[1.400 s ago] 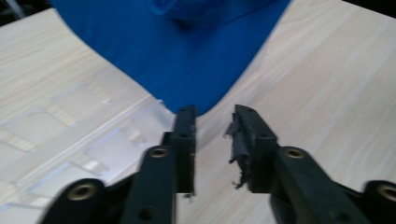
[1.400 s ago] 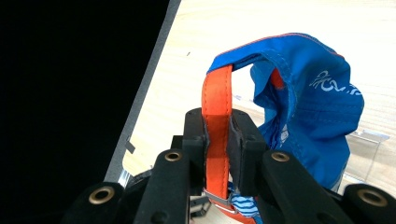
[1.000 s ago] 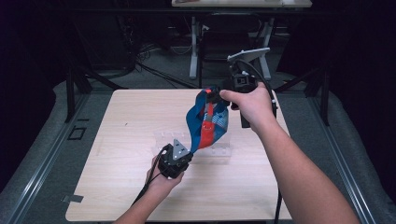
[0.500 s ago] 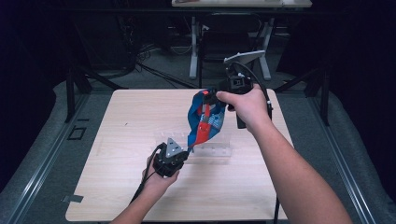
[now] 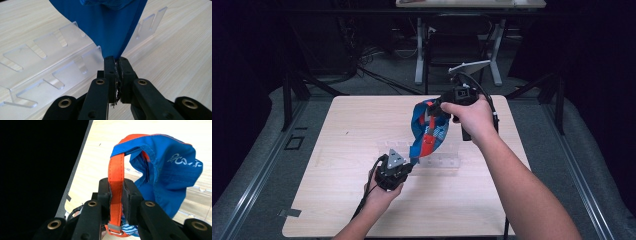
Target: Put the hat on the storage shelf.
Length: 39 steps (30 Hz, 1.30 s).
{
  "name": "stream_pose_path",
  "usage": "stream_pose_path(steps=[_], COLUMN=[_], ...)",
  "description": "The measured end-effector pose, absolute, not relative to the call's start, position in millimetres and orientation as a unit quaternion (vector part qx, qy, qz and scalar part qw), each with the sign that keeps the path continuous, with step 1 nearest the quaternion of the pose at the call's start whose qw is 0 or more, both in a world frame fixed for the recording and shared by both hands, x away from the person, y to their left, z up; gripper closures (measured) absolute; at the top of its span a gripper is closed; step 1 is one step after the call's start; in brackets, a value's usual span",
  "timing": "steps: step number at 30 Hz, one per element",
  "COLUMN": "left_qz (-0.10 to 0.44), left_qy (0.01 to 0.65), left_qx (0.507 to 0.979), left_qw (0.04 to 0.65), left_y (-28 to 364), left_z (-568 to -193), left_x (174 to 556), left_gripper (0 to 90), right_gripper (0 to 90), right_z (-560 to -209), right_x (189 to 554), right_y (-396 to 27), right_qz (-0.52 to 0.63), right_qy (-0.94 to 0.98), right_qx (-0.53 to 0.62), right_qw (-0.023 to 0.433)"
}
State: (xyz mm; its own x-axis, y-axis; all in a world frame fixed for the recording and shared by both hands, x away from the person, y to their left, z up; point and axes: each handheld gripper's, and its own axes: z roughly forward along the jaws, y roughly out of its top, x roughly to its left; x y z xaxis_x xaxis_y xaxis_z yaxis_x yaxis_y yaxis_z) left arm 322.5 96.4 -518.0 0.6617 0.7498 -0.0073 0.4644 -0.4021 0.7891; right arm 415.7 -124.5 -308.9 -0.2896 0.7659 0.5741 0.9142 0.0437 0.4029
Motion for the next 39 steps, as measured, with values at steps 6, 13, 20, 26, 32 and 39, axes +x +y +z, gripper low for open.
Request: stream_pose_path(steps=[6,13,20,26,32,39], left_qz=[0.172,0.172,0.173,0.175,0.172,0.175], left_qy=[0.377,0.38,0.378,0.379,0.38,0.383], left_qx=[0.815,0.812,0.807,0.807,0.809,0.806], left_qw=[0.405,0.409,0.418,0.417,0.415,0.416], left_y=[98,102,103,106,111,116], left_z=[-521,-522,-518,-517,-516,-519], left_x=[322,321,320,318,316,315], left_gripper=[87.3,83.2,74.6,73.1,69.2,67.5], right_gripper=[78.1,78.1,78.1,78.1,78.1,78.0], right_z=[-316,-322,-329,-337,-347,-353], right_x=[418,421,423,426,426,427], right_y=[-125,-124,-121,-121,-123,-129], right_qz=[-0.363,-0.355,-0.347,-0.343,-0.333,-0.326], right_qy=[-0.712,-0.716,-0.717,-0.719,-0.718,-0.715], right_qx=[-0.592,-0.592,-0.595,-0.596,-0.603,-0.611], right_qw=[0.103,0.105,0.11,0.104,0.1,0.099])
